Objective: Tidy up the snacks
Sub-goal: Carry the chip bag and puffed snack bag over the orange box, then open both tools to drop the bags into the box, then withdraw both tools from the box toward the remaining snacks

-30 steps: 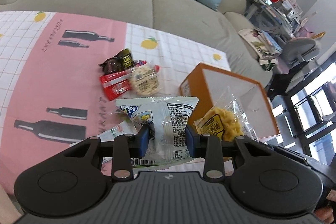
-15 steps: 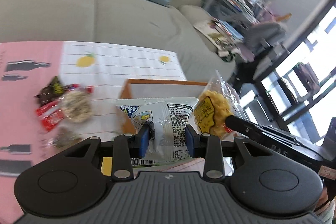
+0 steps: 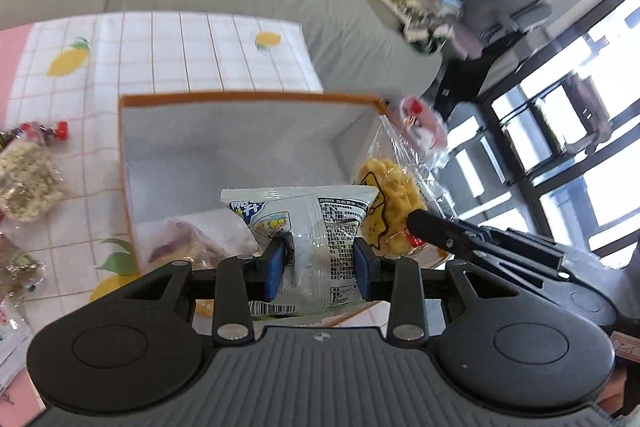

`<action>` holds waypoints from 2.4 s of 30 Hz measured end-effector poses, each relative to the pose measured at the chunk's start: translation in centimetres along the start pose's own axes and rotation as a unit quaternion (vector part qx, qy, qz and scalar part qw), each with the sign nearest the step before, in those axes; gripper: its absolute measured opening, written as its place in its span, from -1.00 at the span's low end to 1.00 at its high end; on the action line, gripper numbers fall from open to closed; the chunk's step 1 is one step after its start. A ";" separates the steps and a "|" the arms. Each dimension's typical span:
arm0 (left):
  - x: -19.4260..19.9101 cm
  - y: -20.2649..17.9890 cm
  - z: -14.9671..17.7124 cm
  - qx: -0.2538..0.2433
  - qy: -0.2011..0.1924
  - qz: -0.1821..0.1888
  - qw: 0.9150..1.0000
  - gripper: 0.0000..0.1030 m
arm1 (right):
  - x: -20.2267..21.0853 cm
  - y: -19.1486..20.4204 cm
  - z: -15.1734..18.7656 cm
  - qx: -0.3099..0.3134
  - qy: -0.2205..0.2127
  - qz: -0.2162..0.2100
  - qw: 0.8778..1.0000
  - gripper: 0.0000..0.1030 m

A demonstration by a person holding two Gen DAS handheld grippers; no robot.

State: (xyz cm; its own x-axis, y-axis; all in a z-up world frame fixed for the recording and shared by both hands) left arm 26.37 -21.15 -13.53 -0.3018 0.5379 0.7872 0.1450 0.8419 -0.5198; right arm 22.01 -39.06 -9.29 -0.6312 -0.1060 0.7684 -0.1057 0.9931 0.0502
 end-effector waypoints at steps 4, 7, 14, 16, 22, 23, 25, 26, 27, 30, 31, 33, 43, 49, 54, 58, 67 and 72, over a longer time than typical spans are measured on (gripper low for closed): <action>-2.6 -0.2 0.0 -0.003 0.027 -0.012 1.000 -0.22 | -2.2 -1.3 0.8 0.001 0.031 0.006 0.999 -0.86; -4.0 -0.1 0.2 -0.006 0.045 -0.026 0.999 -0.22 | -3.7 -1.9 1.1 -0.003 0.052 0.005 0.999 -0.86; -6.0 0.6 0.7 0.006 0.074 -0.044 0.996 -0.20 | -6.1 -2.3 2.1 -0.004 0.091 0.000 0.996 -0.85; -6.4 0.9 0.8 0.010 0.081 -0.049 0.996 -0.18 | -6.5 -2.2 2.4 -0.004 0.099 -0.003 0.995 -0.84; -6.8 1.5 1.0 0.015 0.088 -0.071 0.993 0.23 | -7.2 -1.6 2.6 0.009 0.111 0.001 0.994 -0.82; -6.7 1.7 1.0 0.017 0.087 -0.073 0.993 0.27 | -7.3 -1.6 2.7 0.008 0.114 0.001 0.993 -0.81; -6.3 2.0 1.0 0.021 0.085 -0.075 0.993 0.38 | -7.4 -1.7 3.0 0.002 0.123 -0.003 0.992 -0.76; -6.0 2.2 1.0 0.023 0.084 -0.074 0.993 0.41 | -7.5 -1.8 3.1 -0.003 0.128 -0.004 0.992 -0.74; -5.7 2.3 0.9 0.026 0.082 -0.070 0.994 0.48 | -7.6 -1.8 3.3 -0.007 0.132 -0.005 0.991 -0.72; -4.5 2.3 0.8 0.028 0.067 -0.062 0.995 0.55 | -7.7 -1.9 3.7 -0.015 0.138 -0.004 0.990 -0.68; -4.2 2.2 0.7 0.027 0.062 -0.061 0.996 0.59 | -7.8 -2.0 3.9 -0.017 0.140 -0.005 0.990 -0.66; -3.4 2.0 0.6 0.024 0.054 -0.055 0.997 0.64 | -7.7 -2.0 4.0 -0.024 0.142 -0.007 0.989 -0.61; -1.8 0.3 0.7 0.005 0.037 -0.057 0.998 0.67 | -5.8 -1.1 3.3 -0.013 0.131 0.015 0.991 -0.05; 2.0 -0.4 1.1 -0.027 -0.013 -0.053 0.998 0.67 | -3.3 0.0 2.8 -0.002 0.109 0.033 0.993 0.23; 5.5 -0.8 1.8 -0.063 -0.055 -0.063 0.995 0.67 | -1.0 1.5 3.3 -0.012 0.075 0.042 0.996 0.45; 8.1 -1.1 2.7 -0.096 -0.083 -0.071 0.989 0.67 | 0.8 3.2 3.9 -0.031 0.043 0.037 0.998 0.48; 13.2 0.5 5.3 -0.131 -0.122 -0.098 0.979 0.67 | 4.5 9.6 4.6 -0.029 -0.054 0.031 0.998 0.52; 16.0 3.0 6.9 -0.118 -0.151 -0.118 0.974 0.67 | 5.6 13.4 5.5 -0.015 -0.084 0.029 0.996 0.54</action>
State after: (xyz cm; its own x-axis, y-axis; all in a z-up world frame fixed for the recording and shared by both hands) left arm 15.51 -10.28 -4.80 -0.6109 0.3208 0.7238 0.2390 0.9463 -0.2176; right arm 12.85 -26.65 -7.86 -0.7559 -0.0519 0.6526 -0.0438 0.9986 0.0287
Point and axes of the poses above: each gripper's, at about its wrist camera, not at the fingertips, and x roughly against the way its jaws point, y to its left, z to its underside, the point moved 3 cm from there along -x, roughly the way its jaws point, and after that the axes turned 7 degrees about x, right-handed, at the moved point
